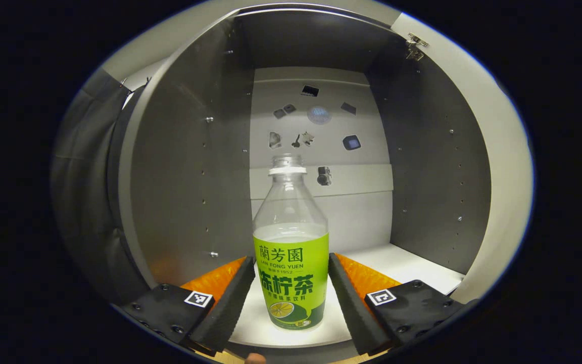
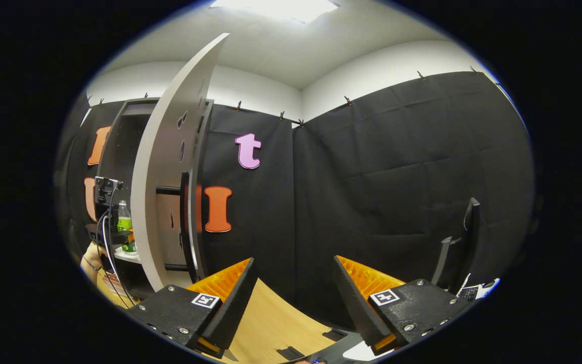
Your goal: Open the cabinet door with the right hand, grasp the bottle in the cabinet with the left hand and place it on the coaster, then close the cabinet door with the right hand.
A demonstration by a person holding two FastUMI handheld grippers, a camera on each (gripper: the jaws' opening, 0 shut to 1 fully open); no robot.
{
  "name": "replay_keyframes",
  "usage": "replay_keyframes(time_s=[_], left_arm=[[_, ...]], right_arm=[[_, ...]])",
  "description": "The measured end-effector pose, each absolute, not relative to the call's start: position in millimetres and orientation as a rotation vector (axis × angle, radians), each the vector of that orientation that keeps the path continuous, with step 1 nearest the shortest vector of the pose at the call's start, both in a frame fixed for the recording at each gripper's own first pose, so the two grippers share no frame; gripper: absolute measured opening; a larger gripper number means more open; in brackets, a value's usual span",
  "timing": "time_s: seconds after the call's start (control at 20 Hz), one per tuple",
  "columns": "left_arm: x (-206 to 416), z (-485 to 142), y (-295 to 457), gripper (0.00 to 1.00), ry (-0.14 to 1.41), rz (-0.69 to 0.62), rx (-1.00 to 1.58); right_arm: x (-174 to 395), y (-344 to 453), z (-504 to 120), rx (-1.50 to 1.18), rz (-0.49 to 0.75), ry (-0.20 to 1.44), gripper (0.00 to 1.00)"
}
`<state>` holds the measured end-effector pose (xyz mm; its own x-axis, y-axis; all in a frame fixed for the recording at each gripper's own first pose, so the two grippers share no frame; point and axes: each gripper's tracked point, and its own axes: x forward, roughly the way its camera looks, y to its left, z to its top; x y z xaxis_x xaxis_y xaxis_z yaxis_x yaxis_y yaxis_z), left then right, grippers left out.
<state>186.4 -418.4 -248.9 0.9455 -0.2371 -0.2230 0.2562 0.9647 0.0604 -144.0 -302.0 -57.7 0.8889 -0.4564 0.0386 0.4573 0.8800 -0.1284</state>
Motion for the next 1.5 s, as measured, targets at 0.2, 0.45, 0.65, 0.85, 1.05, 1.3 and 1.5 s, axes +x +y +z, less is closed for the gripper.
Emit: replay_keyframes(time_s=[0.2, 0.45, 0.65, 0.85, 1.05, 1.3, 1.5], left_arm=[[195.0, -270.0, -419.4, 0.93, 0.267, -0.259, 0.069], [185.3, -266.7, -418.0, 0.81, 0.282, -0.297, 0.04], [157.6, -241.2, -410.3, 0.81, 0.258, -0.341, 0.019], [118.7, -204.1, -391.3, 0.81, 0.2, -0.376, 0.024], [79.3, -175.3, -361.5, 0.83, 0.14, -0.393, 0.048], [39.7, -175.2, -323.2, 0.82, 0.142, -0.396, 0.043], [17.0, -192.2, -287.0, 0.81, 0.145, -0.352, 0.054]], right_arm=[[-136.4, -303.3, -61.0, -0.137, -0.484, -0.009, 0.93], [-136.2, -300.8, -68.7, -0.13, -0.469, 0.0, 0.93], [-141.0, -286.0, -72.6, -0.129, -0.448, 0.009, 0.93], [-148.4, -261.1, -66.8, -0.124, -0.408, -0.001, 0.93], [-154.3, -241.3, -60.4, -0.124, -0.376, -0.016, 0.93], [-158.0, -209.6, -63.2, -0.114, -0.31, -0.005, 0.93], [-158.1, -194.3, -64.7, -0.117, -0.275, -0.007, 0.93]])
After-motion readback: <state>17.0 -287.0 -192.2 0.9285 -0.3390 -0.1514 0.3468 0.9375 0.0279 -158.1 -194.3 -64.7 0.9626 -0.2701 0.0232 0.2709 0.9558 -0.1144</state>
